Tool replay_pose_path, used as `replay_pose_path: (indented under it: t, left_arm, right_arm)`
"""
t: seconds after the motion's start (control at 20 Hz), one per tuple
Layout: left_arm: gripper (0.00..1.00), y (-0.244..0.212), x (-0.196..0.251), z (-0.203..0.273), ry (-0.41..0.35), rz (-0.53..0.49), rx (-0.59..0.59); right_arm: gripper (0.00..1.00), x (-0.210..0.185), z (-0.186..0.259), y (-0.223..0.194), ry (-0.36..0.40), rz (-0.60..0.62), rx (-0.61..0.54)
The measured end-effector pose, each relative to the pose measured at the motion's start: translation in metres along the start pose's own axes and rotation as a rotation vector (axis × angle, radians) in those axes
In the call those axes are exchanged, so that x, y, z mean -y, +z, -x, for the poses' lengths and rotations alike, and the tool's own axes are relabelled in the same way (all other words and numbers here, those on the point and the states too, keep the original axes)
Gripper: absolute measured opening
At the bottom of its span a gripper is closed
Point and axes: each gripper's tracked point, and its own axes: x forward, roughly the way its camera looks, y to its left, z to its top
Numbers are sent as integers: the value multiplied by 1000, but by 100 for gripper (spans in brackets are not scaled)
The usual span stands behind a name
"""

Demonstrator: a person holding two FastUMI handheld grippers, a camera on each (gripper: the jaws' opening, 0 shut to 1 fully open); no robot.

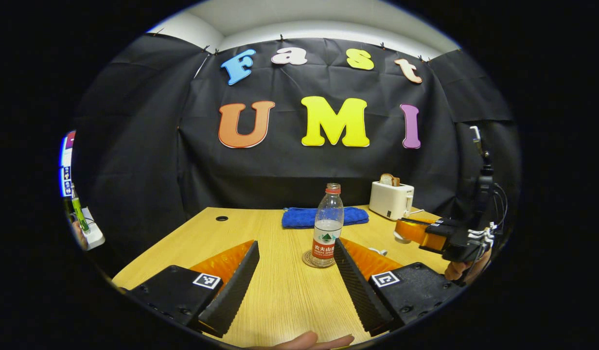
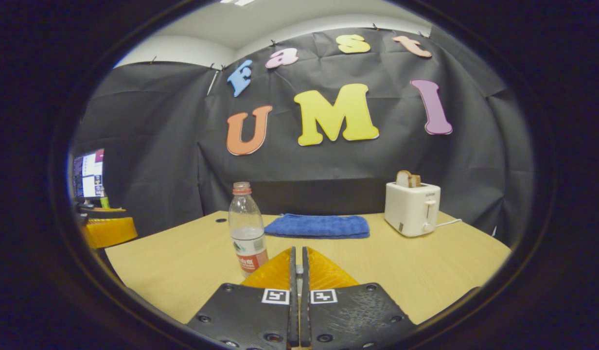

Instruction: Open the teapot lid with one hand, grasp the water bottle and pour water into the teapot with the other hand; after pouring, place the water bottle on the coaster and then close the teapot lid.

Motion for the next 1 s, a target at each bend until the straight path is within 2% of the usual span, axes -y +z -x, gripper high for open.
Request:
replay_pose_path:
  t: [0.15, 0.45, 0.6, 0.7, 0.85, 0.95, 1.0]
  left_arm:
    - [96, 19, -4, 21, 6, -13, 25]
    - [96, 46, -13, 46, -17, -24, 92]
    - [96, 41, -27, 42, 9, -40, 81]
    - [96, 33, -33, 38, 24, -16, 49]
    - [96, 29, -31, 35, 1, 24, 30]
    - [96, 28, -32, 34, -11, 44, 27]
    - [96, 29, -33, 34, -12, 47, 27]
  right_arm:
    - [4, -11, -18, -7, 16, -20, -26]
    - [4, -24, -42, -33, 15, 21, -91]
    - [4, -25, -50, -43, 7, 34, -114]
    - [4, -28, -52, -48, 9, 39, -128]
    - [4, -27, -55, -50, 4, 46, -124]
    - [8, -25, -53, -48, -4, 47, -115]
    - [6, -24, -54, -48, -3, 40, -116]
